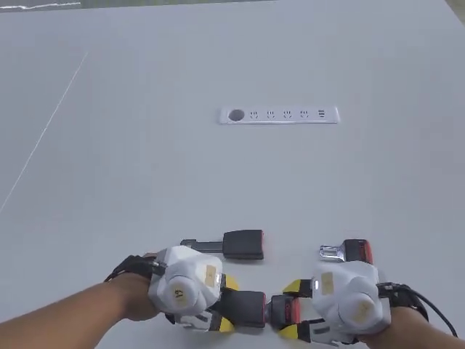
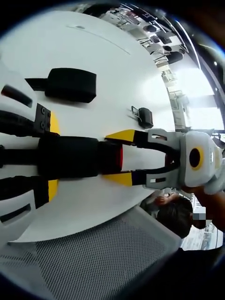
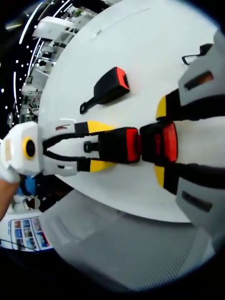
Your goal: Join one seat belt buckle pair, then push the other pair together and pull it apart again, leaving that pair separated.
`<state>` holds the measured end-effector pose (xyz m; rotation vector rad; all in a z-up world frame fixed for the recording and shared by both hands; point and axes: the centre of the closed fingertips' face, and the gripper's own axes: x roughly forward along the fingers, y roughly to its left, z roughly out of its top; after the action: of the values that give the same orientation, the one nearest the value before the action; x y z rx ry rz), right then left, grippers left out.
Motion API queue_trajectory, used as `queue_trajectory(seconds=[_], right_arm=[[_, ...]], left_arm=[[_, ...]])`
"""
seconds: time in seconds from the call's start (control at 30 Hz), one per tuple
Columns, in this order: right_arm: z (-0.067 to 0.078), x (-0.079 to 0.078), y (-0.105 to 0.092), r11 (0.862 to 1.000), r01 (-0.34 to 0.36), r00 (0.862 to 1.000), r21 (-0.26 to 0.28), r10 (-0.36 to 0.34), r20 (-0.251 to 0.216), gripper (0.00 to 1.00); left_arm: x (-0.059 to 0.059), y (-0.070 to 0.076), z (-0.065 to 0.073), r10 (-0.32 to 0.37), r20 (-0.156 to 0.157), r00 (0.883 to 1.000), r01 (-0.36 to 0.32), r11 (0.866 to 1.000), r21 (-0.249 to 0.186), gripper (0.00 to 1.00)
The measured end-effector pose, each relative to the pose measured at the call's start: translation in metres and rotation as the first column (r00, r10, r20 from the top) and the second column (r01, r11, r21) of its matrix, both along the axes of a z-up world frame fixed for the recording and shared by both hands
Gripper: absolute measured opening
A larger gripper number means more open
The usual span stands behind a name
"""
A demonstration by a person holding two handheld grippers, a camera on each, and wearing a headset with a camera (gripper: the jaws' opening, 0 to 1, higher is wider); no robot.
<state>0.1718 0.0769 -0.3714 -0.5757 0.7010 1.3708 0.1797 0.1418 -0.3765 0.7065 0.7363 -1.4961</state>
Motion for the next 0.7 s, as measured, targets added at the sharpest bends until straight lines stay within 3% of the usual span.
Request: queue_trajectory(seconds=[0.07,0.7], right_arm=[[0.0007,-0.0001,-0.0001,0.999,0.022,1.000,0.032,-0.022,-0.008,0.34],[0.0002,0.0006,-0.0004,0.999,0.008,1.000,0.048,-0.008,-0.009,0.34]], left_arm=[[-0.0004,0.0000,-0.0002,-0.003,0.010,1.000,0.003,1.000,-0.003,0.32],[0.0003,0.0006,0.0023,-0.005,-0.001,1.000,0.005,0.999,-0.037,0.32]])
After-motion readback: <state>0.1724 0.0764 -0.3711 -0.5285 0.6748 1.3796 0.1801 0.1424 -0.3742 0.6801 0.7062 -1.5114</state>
